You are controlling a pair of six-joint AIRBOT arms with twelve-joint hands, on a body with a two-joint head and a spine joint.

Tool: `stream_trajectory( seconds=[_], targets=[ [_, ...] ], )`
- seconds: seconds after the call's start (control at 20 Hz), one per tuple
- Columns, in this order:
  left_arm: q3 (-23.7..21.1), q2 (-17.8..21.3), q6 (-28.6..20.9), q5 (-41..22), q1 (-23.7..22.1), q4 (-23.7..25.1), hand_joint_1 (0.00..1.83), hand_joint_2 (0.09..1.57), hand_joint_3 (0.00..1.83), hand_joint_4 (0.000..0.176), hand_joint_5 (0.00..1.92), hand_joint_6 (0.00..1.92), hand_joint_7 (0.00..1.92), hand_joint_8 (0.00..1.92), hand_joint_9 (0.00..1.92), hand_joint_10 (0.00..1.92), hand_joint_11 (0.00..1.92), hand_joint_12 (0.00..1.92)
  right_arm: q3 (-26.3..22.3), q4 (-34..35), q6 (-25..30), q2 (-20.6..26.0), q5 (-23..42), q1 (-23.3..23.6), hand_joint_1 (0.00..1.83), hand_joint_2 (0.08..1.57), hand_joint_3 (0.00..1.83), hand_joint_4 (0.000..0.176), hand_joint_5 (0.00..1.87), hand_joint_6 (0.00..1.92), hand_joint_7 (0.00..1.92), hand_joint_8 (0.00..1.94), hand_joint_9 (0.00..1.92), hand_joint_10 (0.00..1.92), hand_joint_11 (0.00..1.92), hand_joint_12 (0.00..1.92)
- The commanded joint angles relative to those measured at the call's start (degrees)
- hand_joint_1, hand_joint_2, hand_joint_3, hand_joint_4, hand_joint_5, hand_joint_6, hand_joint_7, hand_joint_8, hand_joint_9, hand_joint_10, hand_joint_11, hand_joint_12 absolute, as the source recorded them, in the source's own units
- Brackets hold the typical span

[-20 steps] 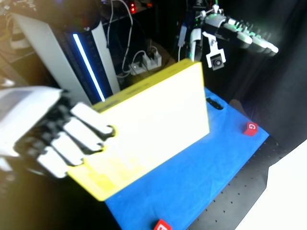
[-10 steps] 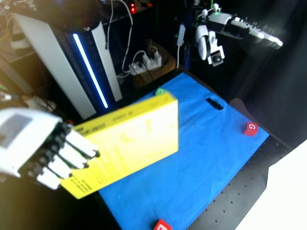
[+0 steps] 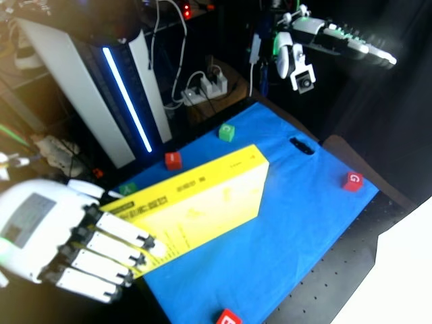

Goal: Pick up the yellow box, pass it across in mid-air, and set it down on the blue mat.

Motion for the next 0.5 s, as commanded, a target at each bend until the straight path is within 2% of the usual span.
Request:
stream_trajectory(
  seconds=[0.0,0.05,0.1,0.15,0.2,0.25,0.3,0.35,0.4,0.45],
  targets=[
    [-0.07,0.23,-0.09,-7.51,-0.24,0.77,0.29,1.20,0.01,0.140,0.00,0.00,0.00,0.00,0.00,0.00,0.00,0.00,0.22,-0.61,-0.25,-0.10,4.42,0.01,0.38,1.21,0.00,0.091,0.00,0.00,0.00,0.00,0.04,0.13,0.00,1.04],
    [-0.08,0.23,-0.09,-7.57,-0.20,0.76,0.29,1.20,0.01,0.140,0.00,0.00,0.00,0.00,0.00,0.00,0.00,0.00,0.22,-0.61,-0.25,-0.08,4.42,0.01,0.38,1.21,0.00,0.091,0.00,0.00,0.00,0.00,0.04,0.13,0.00,1.04],
    [-0.10,0.22,-0.09,-7.65,-0.14,0.73,0.28,1.20,0.01,0.137,0.00,0.00,0.00,0.00,0.00,0.00,0.00,0.00,0.24,-0.57,-0.25,-0.07,4.42,0.01,0.40,1.18,0.00,0.127,0.00,0.00,0.00,0.00,0.00,0.00,0.00,0.71],
    [-0.11,0.19,-0.09,-7.72,-0.08,0.71,0.25,1.20,0.00,0.135,0.00,0.00,0.00,0.00,0.00,0.00,0.00,0.00,0.24,-0.57,-0.25,-0.06,4.43,0.02,0.39,1.18,0.00,0.152,0.00,0.00,0.00,0.00,0.00,0.00,0.00,0.56],
    [-0.11,0.18,-0.09,-7.76,-0.02,0.68,0.24,1.20,0.00,0.140,0.00,0.00,0.00,0.00,0.00,0.00,0.00,0.00,0.23,-0.57,-0.25,-0.06,4.44,0.02,0.40,1.18,0.00,0.160,0.00,0.00,0.00,0.00,0.00,0.00,0.00,0.31],
    [-0.12,0.18,-0.09,-7.82,0.13,0.60,0.24,1.20,0.00,0.133,0.00,0.00,0.00,0.00,0.00,0.00,0.00,0.00,0.23,-0.57,-0.25,-0.06,4.49,0.03,0.36,1.22,0.01,0.131,0.00,0.00,0.00,0.00,0.00,0.00,0.00,0.06],
    [-0.14,0.18,-0.09,-7.88,0.21,0.59,0.25,1.21,0.01,0.138,0.00,0.00,0.00,0.00,0.00,0.00,0.00,0.00,0.23,-0.57,-0.26,-0.06,4.62,0.03,0.33,1.22,0.01,0.135,0.00,0.00,0.00,0.00,0.00,0.00,0.00,0.01],
    [-0.15,0.18,-0.09,-7.92,0.35,0.55,0.27,1.21,0.01,0.138,0.00,0.00,0.00,0.00,0.00,0.00,0.00,0.00,0.22,-0.57,-0.26,-0.06,5.12,0.03,0.30,1.22,0.00,0.112,0.00,0.00,0.00,0.00,0.00,0.00,0.00,0.00],
    [-0.15,0.16,-0.09,-7.86,0.55,0.47,0.27,1.20,0.00,0.148,0.00,0.00,0.00,0.00,0.00,0.00,0.00,0.00,0.20,-0.57,-0.27,-0.06,5.86,0.03,0.25,1.21,0.00,0.104,0.00,0.00,0.00,0.00,0.00,0.00,0.00,0.00],
    [-0.15,0.03,-0.09,-7.78,0.79,0.35,0.27,1.21,0.00,0.134,0.00,0.00,0.00,0.00,0.00,0.00,0.00,0.00,0.10,-0.56,-0.27,-0.06,7.40,0.03,0.20,1.17,0.00,0.134,0.00,0.00,0.00,0.00,0.00,0.00,0.00,0.00]
  ],
)
